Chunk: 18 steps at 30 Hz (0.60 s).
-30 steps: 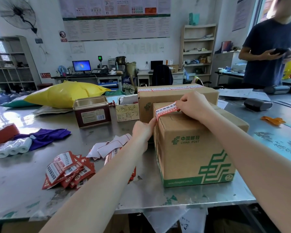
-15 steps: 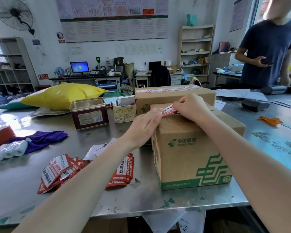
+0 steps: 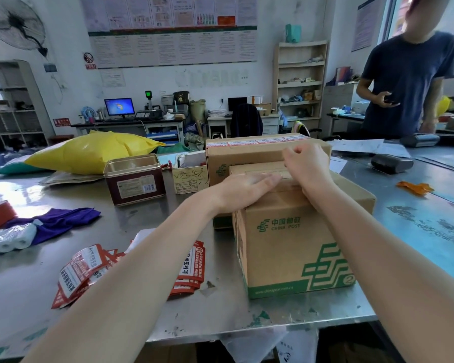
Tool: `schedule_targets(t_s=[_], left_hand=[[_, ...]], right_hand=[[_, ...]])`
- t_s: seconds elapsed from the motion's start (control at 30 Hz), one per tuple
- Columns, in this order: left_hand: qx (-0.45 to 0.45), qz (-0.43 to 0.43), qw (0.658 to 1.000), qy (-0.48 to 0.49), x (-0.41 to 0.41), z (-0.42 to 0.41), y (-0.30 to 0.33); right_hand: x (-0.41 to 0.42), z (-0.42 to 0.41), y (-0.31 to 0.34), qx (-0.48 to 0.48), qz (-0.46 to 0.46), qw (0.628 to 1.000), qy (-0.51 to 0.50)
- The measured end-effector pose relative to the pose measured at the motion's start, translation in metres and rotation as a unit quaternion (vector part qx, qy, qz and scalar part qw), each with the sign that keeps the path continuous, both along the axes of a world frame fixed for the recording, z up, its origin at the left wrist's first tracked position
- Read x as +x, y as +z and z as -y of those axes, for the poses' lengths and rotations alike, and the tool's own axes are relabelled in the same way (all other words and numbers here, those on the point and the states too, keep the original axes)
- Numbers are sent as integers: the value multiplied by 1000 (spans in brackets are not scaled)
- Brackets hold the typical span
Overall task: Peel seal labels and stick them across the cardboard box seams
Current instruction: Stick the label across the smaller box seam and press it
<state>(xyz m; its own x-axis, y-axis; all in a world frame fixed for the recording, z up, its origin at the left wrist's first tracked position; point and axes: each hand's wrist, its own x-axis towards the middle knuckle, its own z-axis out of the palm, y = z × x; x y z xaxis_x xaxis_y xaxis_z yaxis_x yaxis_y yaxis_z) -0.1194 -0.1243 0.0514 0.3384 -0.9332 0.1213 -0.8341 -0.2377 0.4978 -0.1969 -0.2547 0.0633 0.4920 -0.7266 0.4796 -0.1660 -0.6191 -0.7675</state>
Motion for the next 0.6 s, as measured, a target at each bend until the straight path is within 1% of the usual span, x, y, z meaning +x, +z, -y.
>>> schedule_targets(t_s=[0.07, 0.13, 0.2, 0.27, 0.37, 0.43, 0.53, 0.6], left_hand=[[-64, -51, 997, -19, -1, -6, -7], [-132, -69, 989, -10, -4, -17, -18], [-188, -79, 979, 7, -7, -25, -32], [-217, -136, 966, 20, -9, -33, -47], [-224, -215, 950, 36, -11, -47, -61], [-201, -242, 948, 44, -8, -57, -68], [-140, -208, 964, 88, 0, -71, -75], [-141, -187, 964, 123, 5, -79, -74]], right_hand=[[2, 1, -1, -1, -3, 1000, -4], [4, 3, -2, 1, 1, 1000, 5], [4, 1, -2, -16, -15, 999, 32], [3, -4, 0, -46, -45, 995, 76], [1, -14, 4, -89, -74, 984, 133], [0, -19, 6, -99, -81, 981, 148], [1, -31, 8, -103, -73, 978, 169], [2, -47, 9, -97, -70, 973, 196]])
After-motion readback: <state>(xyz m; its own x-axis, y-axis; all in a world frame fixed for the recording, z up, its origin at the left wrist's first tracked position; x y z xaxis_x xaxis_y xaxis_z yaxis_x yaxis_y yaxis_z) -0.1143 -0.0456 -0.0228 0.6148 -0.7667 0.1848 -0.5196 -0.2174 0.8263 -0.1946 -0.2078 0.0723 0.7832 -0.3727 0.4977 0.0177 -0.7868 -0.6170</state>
